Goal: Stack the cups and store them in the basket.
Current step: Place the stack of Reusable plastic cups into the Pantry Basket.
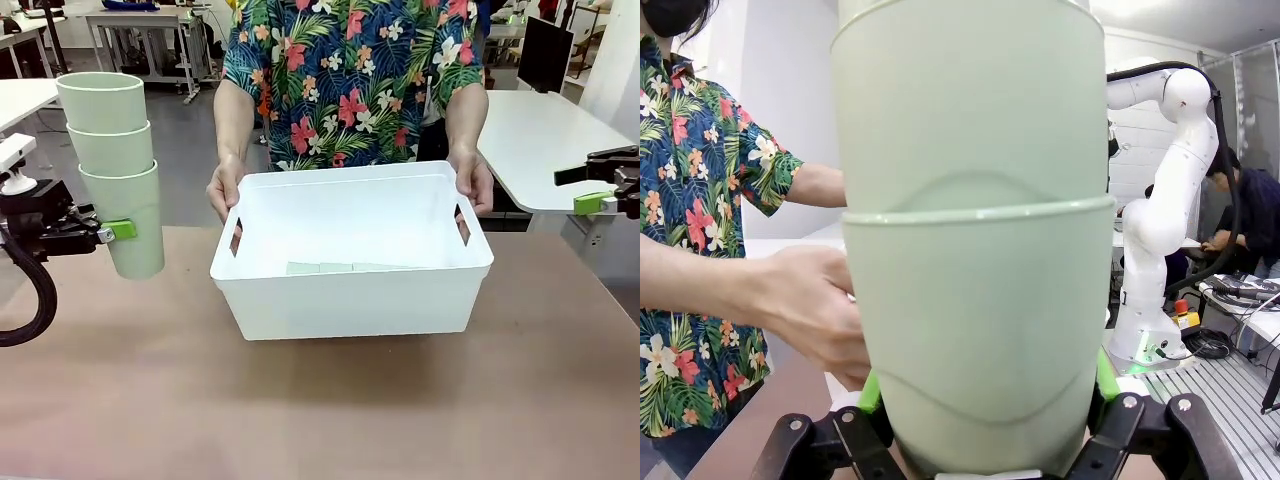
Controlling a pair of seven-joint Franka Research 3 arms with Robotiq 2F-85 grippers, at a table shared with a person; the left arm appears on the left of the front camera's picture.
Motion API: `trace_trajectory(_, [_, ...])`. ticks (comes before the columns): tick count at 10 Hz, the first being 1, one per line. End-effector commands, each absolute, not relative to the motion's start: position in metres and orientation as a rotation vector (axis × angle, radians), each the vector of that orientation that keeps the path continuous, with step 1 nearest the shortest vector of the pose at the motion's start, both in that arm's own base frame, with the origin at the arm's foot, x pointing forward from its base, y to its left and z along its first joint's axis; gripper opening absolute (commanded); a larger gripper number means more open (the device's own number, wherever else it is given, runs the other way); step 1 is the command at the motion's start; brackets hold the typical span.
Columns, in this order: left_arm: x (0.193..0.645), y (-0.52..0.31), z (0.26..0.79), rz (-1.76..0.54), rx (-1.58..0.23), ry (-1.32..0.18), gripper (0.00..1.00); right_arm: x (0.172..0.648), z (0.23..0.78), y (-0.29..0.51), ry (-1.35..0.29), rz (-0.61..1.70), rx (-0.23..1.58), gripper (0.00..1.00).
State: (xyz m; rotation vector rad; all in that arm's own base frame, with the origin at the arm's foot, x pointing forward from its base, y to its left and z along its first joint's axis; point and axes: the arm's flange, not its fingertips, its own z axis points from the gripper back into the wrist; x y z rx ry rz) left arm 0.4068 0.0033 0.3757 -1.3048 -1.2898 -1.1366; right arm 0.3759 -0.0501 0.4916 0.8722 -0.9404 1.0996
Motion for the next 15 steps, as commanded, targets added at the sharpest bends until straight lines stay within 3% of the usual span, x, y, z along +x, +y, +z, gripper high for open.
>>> trace_trajectory(1, [0.406,0.003,0.381,-1.144,-1.304,-1.302,0.86,0.375,0.496,-0.049,-0.946,1.073,0.894,1.0])
trace_trajectory(11, [0.407,0.003,0.376,-1.137,-1.305,-1.29,0.86,0.375,0.496,-0.049,-0.946,1.073,0.894,1.0])
trace_trajectory(15, [0.378,-0.016,0.448,-1.172,-1.155,-1.287,0.86,0.375,0.496,-0.049,-0.946,1.073,0.894,1.0])
